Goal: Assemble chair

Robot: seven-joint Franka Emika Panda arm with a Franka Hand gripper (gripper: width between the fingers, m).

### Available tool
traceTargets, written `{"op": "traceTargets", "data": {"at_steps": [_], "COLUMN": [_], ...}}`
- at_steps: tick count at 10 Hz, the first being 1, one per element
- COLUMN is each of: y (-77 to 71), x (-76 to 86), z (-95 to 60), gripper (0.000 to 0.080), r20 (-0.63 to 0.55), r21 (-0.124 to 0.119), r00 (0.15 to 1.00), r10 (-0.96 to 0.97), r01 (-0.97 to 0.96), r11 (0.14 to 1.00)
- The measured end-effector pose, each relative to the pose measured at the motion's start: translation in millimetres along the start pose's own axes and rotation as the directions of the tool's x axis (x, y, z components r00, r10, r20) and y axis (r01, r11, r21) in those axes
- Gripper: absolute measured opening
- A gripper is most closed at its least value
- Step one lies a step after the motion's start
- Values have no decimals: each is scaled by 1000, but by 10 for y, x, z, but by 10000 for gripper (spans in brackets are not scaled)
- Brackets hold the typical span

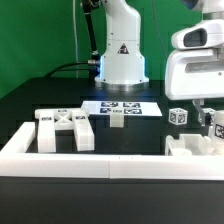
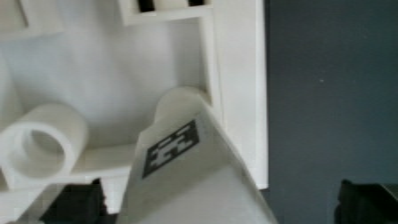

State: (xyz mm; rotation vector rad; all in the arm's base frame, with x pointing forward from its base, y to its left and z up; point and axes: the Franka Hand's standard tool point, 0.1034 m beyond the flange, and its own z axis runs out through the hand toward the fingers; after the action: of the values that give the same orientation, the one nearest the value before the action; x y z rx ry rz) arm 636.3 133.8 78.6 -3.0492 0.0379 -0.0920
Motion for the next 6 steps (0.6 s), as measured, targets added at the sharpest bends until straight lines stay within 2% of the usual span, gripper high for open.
{"op": "traceTargets", "data": {"at_steps": [1, 3, 4, 5, 6], "y": [15, 32, 31, 31, 44], "x": [8, 11, 10, 10, 12], "z": [-3, -3, -2, -2, -3], "gripper": [649, 649, 536, 365, 365], "r20": [-1, 0, 0, 0, 0], "r21": [-11, -14, -13, -13, -15], "r00": [996, 985, 986, 986, 988], "r10": [-88, -175, -166, -166, -156], "r01": [88, 175, 166, 166, 156], "r11": [996, 984, 986, 986, 988]}}
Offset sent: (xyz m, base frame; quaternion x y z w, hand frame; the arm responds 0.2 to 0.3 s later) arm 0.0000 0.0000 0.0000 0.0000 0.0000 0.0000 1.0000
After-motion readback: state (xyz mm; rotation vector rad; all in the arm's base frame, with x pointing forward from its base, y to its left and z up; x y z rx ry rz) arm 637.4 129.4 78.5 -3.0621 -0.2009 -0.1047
